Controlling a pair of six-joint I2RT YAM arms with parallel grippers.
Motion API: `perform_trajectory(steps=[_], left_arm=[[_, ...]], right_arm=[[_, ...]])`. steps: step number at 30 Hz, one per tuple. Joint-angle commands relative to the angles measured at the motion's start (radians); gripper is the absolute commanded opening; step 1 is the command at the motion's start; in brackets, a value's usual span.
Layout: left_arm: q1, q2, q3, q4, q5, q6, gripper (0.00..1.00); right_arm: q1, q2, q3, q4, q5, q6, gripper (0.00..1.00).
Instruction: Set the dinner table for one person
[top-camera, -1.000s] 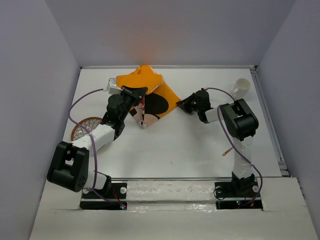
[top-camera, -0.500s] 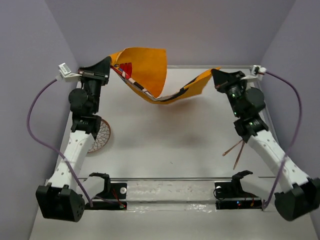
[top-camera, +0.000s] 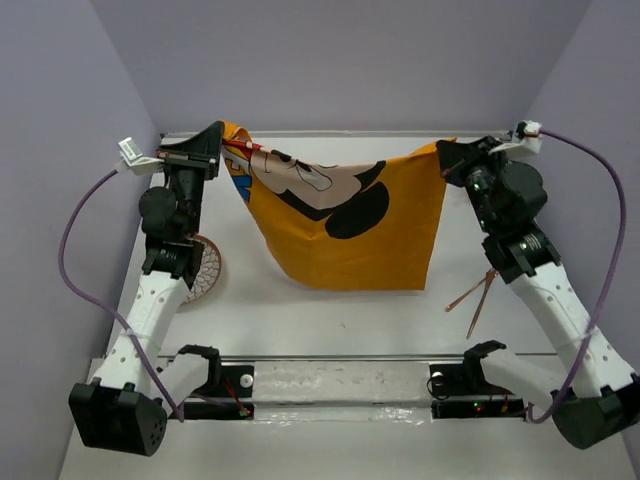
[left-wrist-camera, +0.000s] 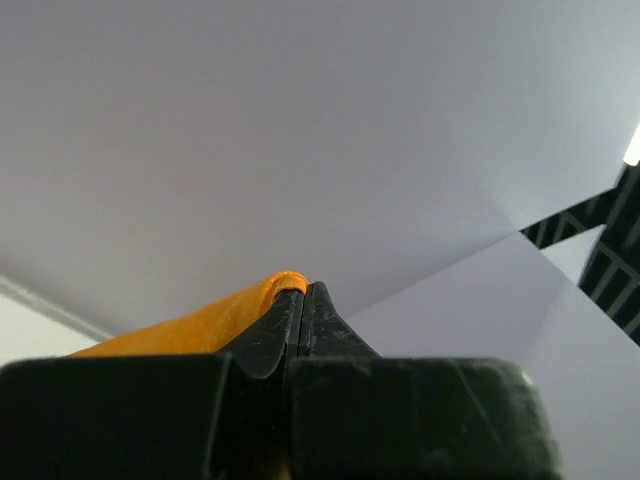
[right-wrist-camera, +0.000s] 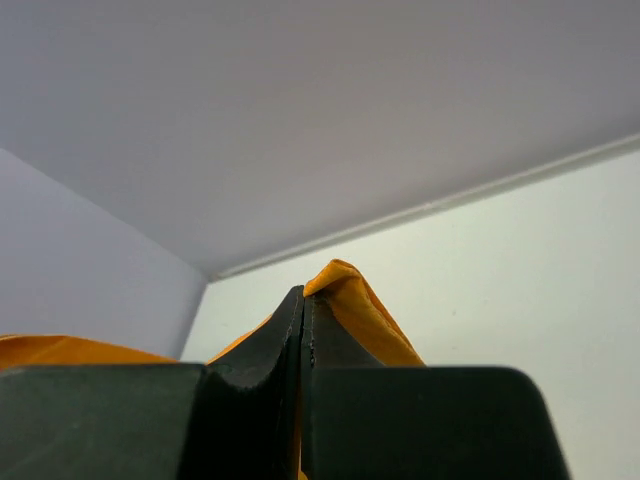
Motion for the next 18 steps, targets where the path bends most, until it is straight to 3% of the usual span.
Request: perform_trajectory(steps=[1,4,8,12,15,18], left_arm=[[-0.002,0.122,-0.037,0.052,-0.031,-0.06,0.0],[0.012,0.236,0.035,0.063,-0.044,-0.08,0.0],[0.043,0.416,0.294,0.06,-0.005,-0.103,0.0],[0.075,0.512,0.489,0.052,0.097,-0.135,0.0],[0.075,0.495,0.502,0.051,0.097,-0.088,0.0],[0.076,0.433,0.365,0.089,0.08,-0.071,0.0]], right_arm=[[-0.004,0.183,0.123,-0.047,0.019,-0.07,0.0],[-0.04,0.31,0.266,-0.049,-0.005,-0.099,0.0],[-0.105,0.545,0.509,-0.105,-0.054,-0.108,0.0],[-0.126,0.631,0.743,-0.165,-0.059,-0.142,0.0],[-0.137,0.625,0.82,-0.176,-0.047,-0.173,0.0],[-0.146,0.587,0.762,-0.169,-0.064,-0.194,0.0]])
